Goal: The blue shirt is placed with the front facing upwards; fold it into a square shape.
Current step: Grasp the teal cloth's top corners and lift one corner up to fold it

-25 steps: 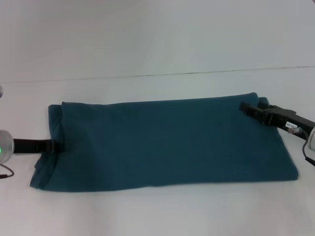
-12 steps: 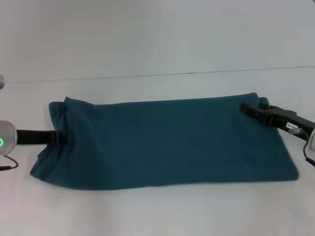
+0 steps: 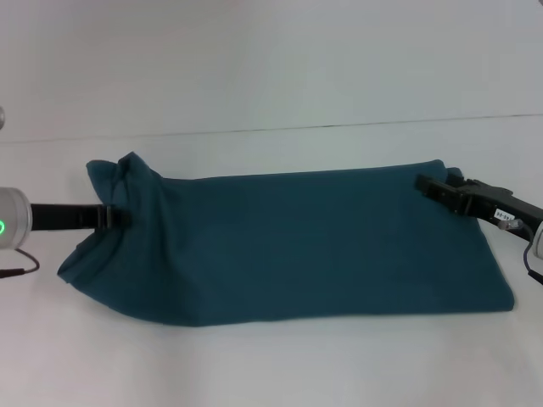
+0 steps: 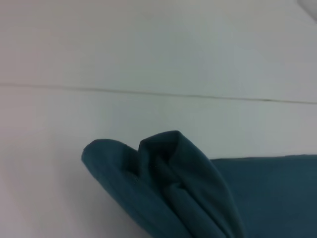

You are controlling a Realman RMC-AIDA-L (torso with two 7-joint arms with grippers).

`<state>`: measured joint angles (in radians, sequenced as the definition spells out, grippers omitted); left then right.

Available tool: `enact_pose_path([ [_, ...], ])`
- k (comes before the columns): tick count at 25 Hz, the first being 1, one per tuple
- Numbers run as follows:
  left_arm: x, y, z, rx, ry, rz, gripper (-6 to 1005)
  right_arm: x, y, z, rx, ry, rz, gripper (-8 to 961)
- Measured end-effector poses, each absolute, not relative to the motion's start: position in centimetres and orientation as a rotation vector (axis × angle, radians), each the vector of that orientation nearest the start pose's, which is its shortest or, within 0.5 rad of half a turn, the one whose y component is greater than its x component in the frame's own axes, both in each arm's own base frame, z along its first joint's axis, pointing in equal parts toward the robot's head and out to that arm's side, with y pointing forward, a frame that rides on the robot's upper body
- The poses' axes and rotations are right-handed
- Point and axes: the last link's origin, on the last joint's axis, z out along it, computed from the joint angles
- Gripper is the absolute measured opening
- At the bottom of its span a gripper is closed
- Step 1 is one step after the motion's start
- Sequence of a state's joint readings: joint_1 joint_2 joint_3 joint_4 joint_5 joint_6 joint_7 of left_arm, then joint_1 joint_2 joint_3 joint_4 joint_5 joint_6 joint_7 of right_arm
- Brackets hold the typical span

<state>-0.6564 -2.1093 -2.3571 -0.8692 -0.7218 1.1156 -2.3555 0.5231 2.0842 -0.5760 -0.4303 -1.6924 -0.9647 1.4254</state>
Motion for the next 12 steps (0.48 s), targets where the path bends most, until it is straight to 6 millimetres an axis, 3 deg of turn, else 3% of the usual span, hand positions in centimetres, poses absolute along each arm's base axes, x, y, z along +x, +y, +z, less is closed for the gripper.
enact_pose_path([
  [12, -23.9, 40.7, 3.1, -2.229, -1.331, -0.341, 101, 32.7, 36.8, 1.1, -1.928, 0.965, 0.786, 723],
])
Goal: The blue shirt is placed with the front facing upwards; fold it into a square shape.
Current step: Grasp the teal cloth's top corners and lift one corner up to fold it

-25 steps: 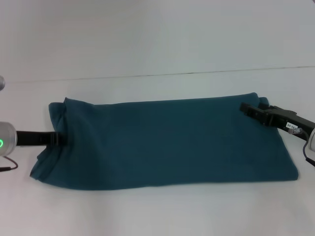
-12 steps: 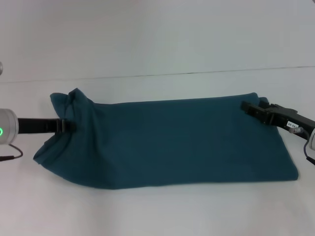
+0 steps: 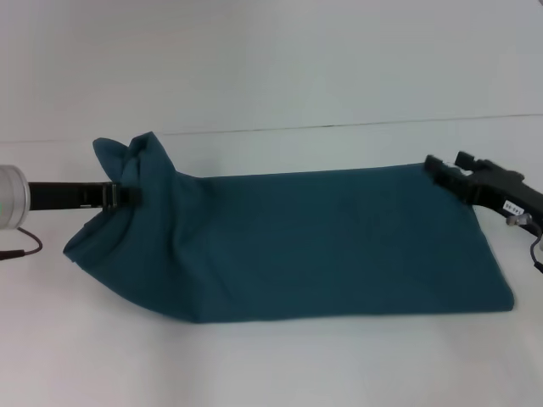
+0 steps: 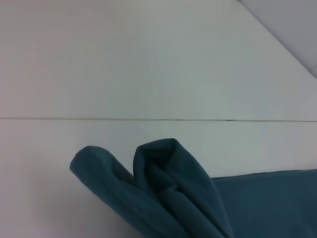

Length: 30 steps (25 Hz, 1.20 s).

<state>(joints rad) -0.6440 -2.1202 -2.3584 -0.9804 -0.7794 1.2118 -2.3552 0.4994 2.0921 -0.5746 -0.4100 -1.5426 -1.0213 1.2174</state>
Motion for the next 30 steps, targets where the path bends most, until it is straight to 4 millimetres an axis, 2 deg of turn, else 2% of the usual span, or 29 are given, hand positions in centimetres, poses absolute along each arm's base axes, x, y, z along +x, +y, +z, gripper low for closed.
enact_pose_path([
  [4, -23.3, 40.6, 3.6, -2.238, -1.318, -0.351, 103, 33.2, 36.1, 1.1, -1.850, 0.904, 0.821, 703],
  [9, -22.7, 40.3, 4.2, -2.247, -1.303, -0.370, 105, 33.5, 35.1, 0.0, -1.776, 0.786, 0.804, 478],
  [15, -21.2, 39.7, 5.3, -2.285, -1.280, -0.448, 109, 32.8, 34.7, -2.2, -1.756, 0.734, 0.766, 346],
  [16, -21.0, 39.6, 5.4, -2.287, -1.278, -0.454, 109, 32.0, 34.8, -3.4, -1.794, 0.712, 0.748, 324],
  [20, -20.7, 39.5, 5.5, -2.294, -1.279, -0.465, 111, 30.2, 35.1, -5.8, -1.886, 0.698, 0.726, 236],
  [25, -20.4, 39.3, 5.4, -2.304, -1.281, -0.478, 114, 27.9, 35.4, -8.2, -2.000, 0.680, 0.715, 66],
  [30, -19.9, 38.9, 5.7, -2.322, -1.283, -0.539, 117, 26.0, 35.8, -10.1, -2.093, 0.683, 0.699, 52],
])
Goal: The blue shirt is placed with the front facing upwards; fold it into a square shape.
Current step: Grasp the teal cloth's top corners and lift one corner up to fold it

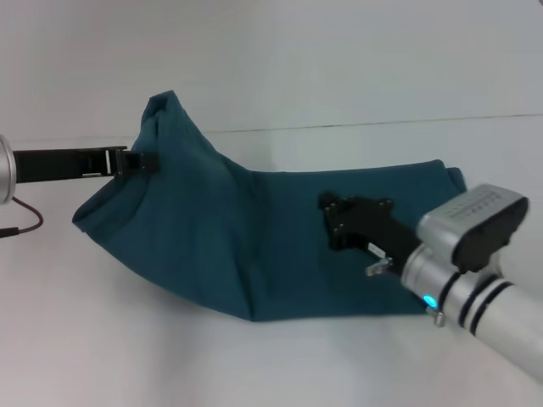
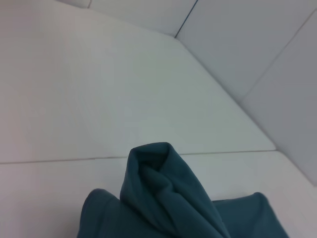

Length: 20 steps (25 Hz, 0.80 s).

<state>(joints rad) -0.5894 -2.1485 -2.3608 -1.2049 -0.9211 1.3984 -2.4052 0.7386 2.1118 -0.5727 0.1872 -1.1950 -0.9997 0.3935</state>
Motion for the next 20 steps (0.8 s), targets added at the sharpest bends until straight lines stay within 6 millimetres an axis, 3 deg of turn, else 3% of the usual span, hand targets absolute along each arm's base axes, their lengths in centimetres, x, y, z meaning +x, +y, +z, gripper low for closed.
enact_pose_path([
  [20, -17.9, 37.6, 7.4, -2.365, -1.210, -0.639, 127, 17.9, 36.7, -16.0, -2.424, 0.607, 0.586, 47],
])
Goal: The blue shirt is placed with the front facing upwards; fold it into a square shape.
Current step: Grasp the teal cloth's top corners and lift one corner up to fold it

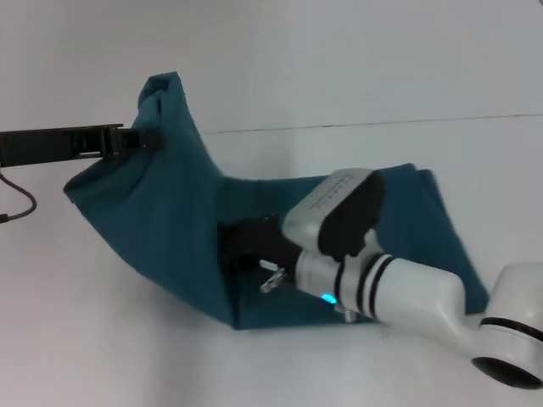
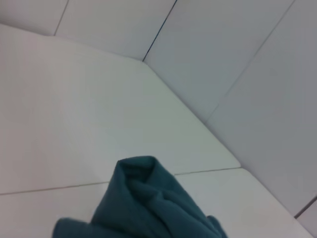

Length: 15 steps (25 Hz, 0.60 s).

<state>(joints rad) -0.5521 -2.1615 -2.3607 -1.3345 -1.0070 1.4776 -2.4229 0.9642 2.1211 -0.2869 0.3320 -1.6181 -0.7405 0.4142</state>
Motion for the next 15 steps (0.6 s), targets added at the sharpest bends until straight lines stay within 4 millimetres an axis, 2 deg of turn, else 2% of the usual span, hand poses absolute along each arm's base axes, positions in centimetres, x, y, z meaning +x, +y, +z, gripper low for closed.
enact_pose_path([
  [9, -17.5, 37.6, 7.5, -2.374, -1.197, -0.648, 132, 14.7, 36.5, -17.7, -2.503, 0.564, 0.557, 45],
  [11, -17.5, 37.6, 7.5, -2.374, -1.196, -0.648, 133, 15.0, 36.6, -17.4, -2.473, 0.598, 0.586, 44],
  [15, -17.5, 37.6, 7.6, -2.371, -1.196, -0.653, 135, 18.0, 36.6, -15.4, -2.321, 0.723, 0.683, 43],
])
